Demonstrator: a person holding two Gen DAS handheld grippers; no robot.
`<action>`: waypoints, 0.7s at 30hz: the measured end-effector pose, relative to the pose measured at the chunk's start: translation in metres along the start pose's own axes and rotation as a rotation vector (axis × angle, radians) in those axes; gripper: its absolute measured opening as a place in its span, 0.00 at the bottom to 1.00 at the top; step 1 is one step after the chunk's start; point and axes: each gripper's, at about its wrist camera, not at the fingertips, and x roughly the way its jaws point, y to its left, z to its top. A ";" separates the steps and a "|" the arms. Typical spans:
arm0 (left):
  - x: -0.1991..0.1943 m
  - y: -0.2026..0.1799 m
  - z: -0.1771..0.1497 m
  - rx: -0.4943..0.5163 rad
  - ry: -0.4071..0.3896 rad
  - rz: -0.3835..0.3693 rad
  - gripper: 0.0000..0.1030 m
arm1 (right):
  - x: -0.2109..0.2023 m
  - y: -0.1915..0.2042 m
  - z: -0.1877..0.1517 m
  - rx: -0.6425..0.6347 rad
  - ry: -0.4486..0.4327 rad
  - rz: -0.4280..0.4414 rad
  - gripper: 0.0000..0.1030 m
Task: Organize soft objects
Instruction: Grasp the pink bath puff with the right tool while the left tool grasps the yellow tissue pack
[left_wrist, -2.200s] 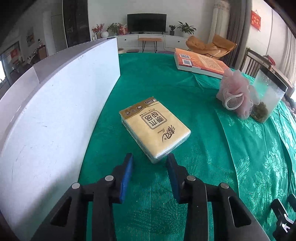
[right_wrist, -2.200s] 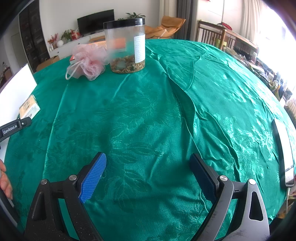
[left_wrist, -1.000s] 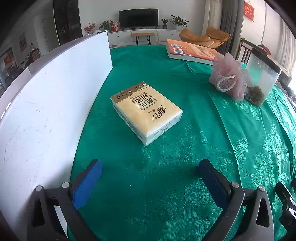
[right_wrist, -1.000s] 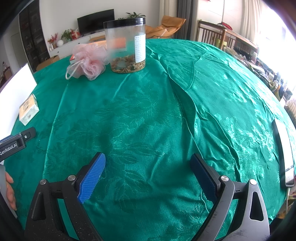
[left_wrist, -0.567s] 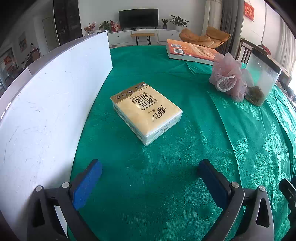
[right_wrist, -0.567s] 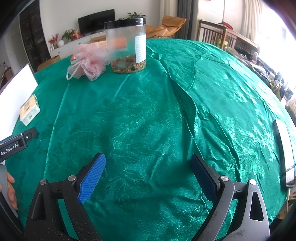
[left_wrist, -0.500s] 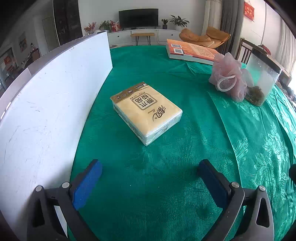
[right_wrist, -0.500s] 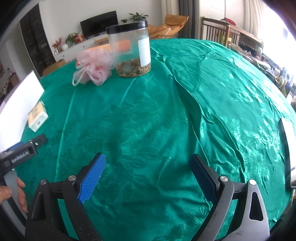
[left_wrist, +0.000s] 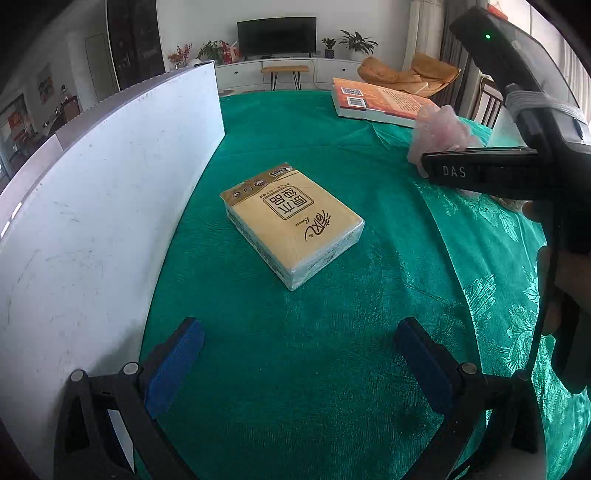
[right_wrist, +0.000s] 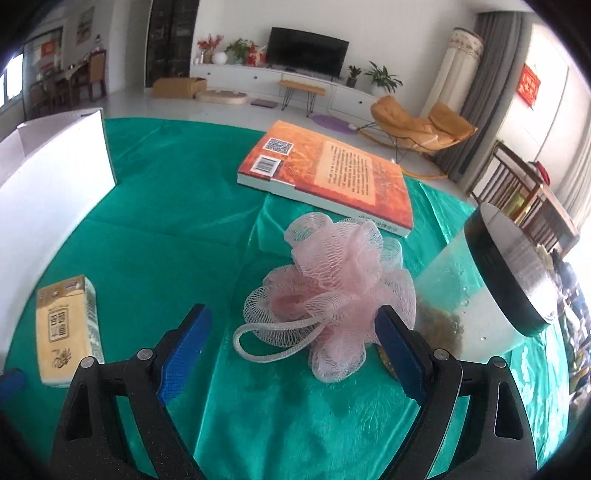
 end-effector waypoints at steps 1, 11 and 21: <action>0.000 0.000 0.000 0.000 0.000 0.000 1.00 | 0.007 0.001 0.000 -0.003 0.019 -0.003 0.22; 0.000 0.000 0.000 0.000 0.000 0.000 1.00 | -0.094 -0.047 -0.052 0.188 -0.133 0.129 0.13; 0.000 0.001 0.000 0.000 0.000 0.000 1.00 | -0.163 -0.117 -0.127 0.345 -0.207 0.014 0.13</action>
